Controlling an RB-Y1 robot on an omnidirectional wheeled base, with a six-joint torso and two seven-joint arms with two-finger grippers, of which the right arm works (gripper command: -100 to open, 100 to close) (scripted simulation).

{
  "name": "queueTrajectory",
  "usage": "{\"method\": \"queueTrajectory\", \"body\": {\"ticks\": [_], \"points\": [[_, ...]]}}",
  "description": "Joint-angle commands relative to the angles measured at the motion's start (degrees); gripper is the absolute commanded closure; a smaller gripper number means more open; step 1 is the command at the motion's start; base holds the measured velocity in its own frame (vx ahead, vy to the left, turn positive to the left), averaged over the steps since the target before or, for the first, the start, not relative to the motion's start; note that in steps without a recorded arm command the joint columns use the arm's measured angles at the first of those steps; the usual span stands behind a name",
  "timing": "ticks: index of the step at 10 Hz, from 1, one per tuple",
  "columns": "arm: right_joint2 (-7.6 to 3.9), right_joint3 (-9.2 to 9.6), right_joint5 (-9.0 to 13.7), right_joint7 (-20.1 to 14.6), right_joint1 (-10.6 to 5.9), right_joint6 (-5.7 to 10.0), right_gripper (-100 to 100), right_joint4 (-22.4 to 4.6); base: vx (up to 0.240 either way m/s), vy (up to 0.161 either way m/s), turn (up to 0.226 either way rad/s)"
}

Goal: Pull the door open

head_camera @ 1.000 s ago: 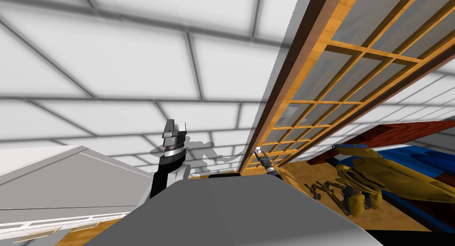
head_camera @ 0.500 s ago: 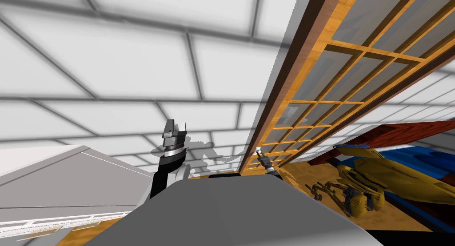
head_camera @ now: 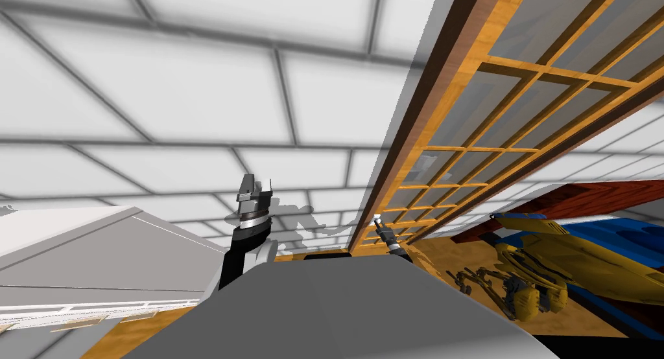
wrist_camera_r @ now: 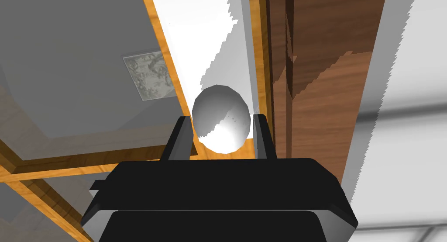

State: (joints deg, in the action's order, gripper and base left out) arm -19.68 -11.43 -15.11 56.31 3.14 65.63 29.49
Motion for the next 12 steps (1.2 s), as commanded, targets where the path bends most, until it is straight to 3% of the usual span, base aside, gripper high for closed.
{"method": "queueTrajectory", "body": {"ticks": [1, 4, 12], "points": [[0.11, 0.38, 0.6, -2.1, 0.02, -0.25, 100, 0.1, -0.053, -0.031, 0.057], [0.12, 0.89, 1.7, -5.0, -0.10, -0.53, 100, 0.2, -0.046, -0.015, 0.033], [0.20, 2.87, 5.8, -16.6, -0.59, -1.63, 100, 0.7, -0.046, -0.023, 0.055]]}}
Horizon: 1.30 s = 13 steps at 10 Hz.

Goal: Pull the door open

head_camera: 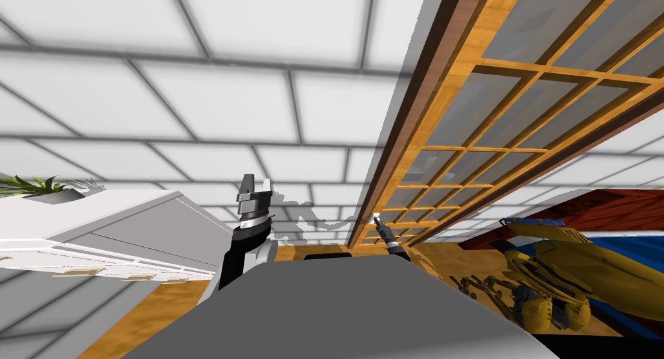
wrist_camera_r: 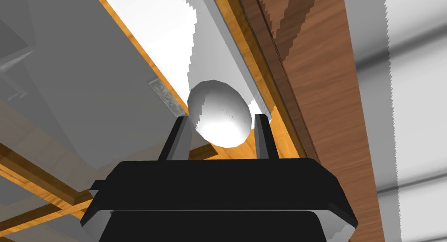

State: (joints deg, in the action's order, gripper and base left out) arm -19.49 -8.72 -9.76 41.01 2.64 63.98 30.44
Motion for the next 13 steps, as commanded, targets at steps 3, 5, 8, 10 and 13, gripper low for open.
{"method": "queueTrajectory", "body": {"ticks": [3, 5, 8, 10, 13], "points": [[0.03, 0.73, 1.6, -5.0, -0.23, -0.30, 100, -0.1, -0.041, -0.021, 0.045], [0.05, 1.37, 2.9, -8.3, -0.39, -0.66, 100, 0.1, -0.047, -0.028, 0.068], [0.07, 2.03, 4.3, -12.6, -0.56, -1.03, 100, 0.2, -0.038, -0.019, 0.052], [0.09, 2.36, 4.9, -15.4, -0.64, -1.21, 100, 0.3, -0.033, -0.018, 0.034], [0.11, 3.05, 6.4, -19.6, -0.81, -1.60, 100, 0.5, -0.036, -0.023, 0.052]]}}
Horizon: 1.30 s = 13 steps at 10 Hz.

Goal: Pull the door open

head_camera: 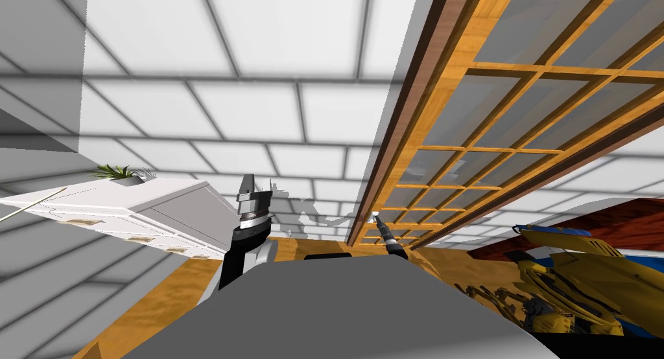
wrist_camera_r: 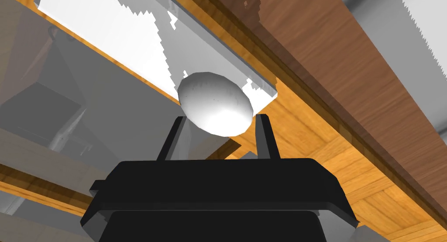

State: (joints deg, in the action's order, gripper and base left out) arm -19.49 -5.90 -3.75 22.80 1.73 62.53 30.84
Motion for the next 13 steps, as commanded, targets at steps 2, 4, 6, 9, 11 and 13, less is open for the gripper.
{"method": "queueTrajectory", "body": {"ticks": [2, 4, 6, 9, 11, 13], "points": [[0.13, 0.60, 1.1, -3.8, 0.01, -0.36, 100, 0.1, -0.039, -0.022, 0.057], [0.14, 0.97, 1.9, -6.1, -0.08, -0.56, 100, 0.2, -0.030, -0.020, 0.036], [0.17, 1.70, 3.4, -9.8, -0.26, -0.97, 100, 0.4, -0.035, -0.020, 0.066], [0.18, 2.08, 4.2, -13.0, -0.36, -1.18, 100, 0.5, -0.035, -0.021, 0.040], [0.21, 2.85, 5.8, -16.8, -0.55, -1.62, 100, 0.7, -0.037, -0.017, 0.064], [0.23, 3.24, 6.6, -19.7, -0.65, -1.84, 100, 0.8, -0.036, -0.024, 0.044]]}}
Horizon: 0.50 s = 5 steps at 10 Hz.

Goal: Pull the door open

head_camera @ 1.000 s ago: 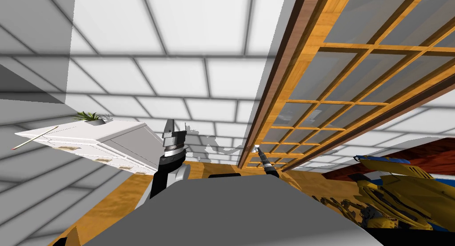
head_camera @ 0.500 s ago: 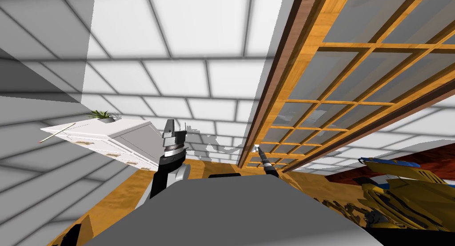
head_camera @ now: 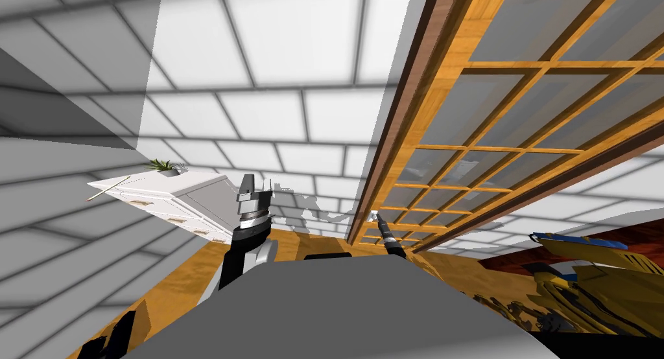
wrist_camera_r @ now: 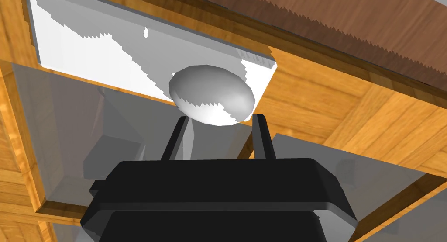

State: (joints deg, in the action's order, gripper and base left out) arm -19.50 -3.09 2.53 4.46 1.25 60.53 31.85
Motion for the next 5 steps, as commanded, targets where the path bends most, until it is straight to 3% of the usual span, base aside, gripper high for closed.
{"method": "queueTrajectory", "body": {"ticks": [1, 5], "points": [[0.24, 0.43, 0.3, -1.7, -0.16, 0.16, 100, -0.2, -0.031, -0.020, 0.030], [0.29, 1.61, 2.7, -7.9, -0.46, -0.50, 100, 0.0, -0.032, -0.019, 0.054]]}}
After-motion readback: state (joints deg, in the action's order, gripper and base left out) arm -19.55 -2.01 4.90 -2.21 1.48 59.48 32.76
